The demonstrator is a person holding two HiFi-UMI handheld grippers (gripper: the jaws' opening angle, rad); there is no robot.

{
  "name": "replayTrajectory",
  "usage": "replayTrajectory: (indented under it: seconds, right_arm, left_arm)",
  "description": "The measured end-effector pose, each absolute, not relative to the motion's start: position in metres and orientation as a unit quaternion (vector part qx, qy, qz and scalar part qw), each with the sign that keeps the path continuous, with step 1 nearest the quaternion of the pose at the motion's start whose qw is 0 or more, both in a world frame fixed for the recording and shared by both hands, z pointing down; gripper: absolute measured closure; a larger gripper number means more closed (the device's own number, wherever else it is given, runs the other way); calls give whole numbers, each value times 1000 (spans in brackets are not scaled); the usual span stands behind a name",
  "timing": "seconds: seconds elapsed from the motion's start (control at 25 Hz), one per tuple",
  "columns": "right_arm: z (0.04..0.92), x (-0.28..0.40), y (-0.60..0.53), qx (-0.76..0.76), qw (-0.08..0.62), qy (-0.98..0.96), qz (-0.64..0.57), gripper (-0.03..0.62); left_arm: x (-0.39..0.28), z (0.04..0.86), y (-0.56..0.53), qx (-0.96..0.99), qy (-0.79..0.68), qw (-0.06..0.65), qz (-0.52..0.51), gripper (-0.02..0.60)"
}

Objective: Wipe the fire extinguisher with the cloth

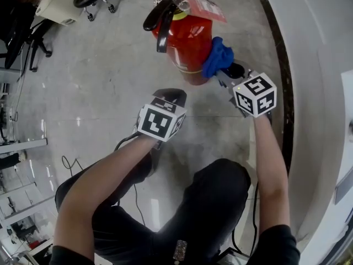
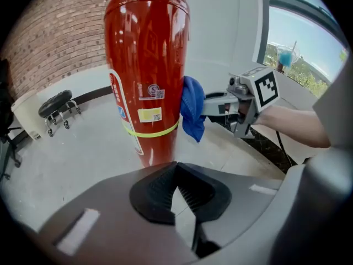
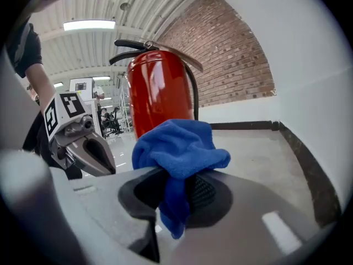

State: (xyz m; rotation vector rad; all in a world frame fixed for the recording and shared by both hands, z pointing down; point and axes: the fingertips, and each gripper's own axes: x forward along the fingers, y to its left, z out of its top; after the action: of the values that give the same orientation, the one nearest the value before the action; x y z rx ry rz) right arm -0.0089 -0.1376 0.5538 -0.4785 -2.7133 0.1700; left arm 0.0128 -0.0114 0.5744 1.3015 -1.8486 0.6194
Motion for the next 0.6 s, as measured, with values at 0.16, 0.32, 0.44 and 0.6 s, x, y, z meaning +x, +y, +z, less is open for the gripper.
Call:
replayTrajectory:
  seconds: [0.16, 0.32, 0.44, 0.6]
  right_arm:
    - [555, -30, -159, -168, 207, -963, 34, 510]
    - [562, -49, -178, -145, 212, -966, 37, 510]
    - [569, -67, -188, -142, 216, -966, 31, 510]
    - [577, -97, -193, -148, 225, -963, 26, 510]
  left_arm:
    - [12, 580, -22, 517, -725, 390, 236, 577]
    - [9, 585, -32, 522, -721, 392, 233, 577]
    - [10, 590, -36, 529, -714, 396, 232, 577]
    - [14, 589, -40, 547, -705, 388, 232, 577]
